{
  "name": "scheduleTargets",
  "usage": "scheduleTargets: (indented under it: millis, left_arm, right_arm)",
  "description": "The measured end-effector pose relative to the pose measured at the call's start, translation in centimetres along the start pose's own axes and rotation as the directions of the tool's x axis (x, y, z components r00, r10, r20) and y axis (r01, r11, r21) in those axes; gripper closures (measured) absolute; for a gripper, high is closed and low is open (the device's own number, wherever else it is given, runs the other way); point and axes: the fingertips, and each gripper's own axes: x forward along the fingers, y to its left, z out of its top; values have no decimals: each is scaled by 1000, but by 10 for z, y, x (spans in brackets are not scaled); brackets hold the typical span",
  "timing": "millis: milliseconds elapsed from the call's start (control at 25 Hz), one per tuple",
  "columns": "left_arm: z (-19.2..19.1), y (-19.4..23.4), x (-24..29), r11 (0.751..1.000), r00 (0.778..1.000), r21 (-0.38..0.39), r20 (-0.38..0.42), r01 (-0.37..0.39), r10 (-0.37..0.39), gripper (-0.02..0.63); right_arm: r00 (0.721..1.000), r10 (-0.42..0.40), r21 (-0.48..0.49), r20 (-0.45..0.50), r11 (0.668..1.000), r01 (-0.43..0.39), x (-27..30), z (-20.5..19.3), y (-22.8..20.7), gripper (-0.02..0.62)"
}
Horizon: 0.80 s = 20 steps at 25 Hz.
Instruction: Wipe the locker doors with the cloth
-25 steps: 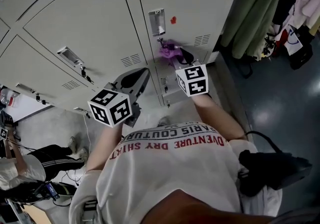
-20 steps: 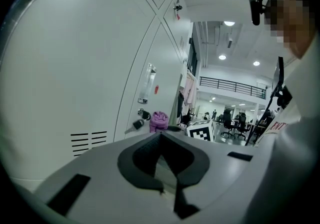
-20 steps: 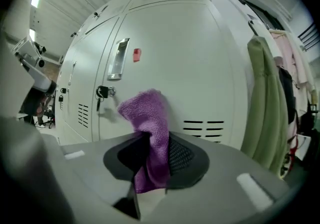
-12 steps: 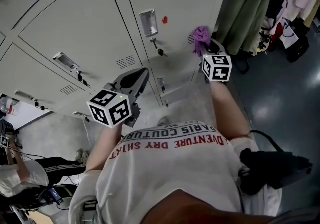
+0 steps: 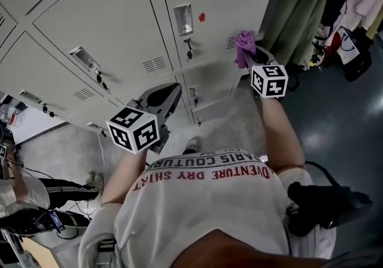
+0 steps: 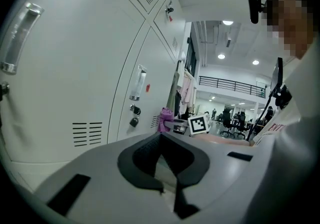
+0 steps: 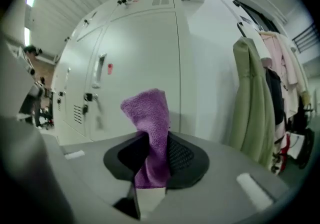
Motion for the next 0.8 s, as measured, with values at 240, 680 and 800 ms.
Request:
scheduleTargets:
  millis: [240, 680, 800]
  left_arm:
    - [-38, -16, -41, 996, 996, -20, -16, -84, 83, 606]
    - [-91, -89, -197, 987, 986, -32, 49, -160, 161, 606]
    - [-127, -125, -270, 987, 986, -41, 54, -155, 157, 606]
  right_arm:
    - [881, 468, 167, 67, 866, -472, -90, 16, 137, 508]
    - [802, 596, 51, 26, 801, -597, -257, -8, 303, 508]
    - [796, 605, 90, 19, 792, -604, -316, -31, 362, 508]
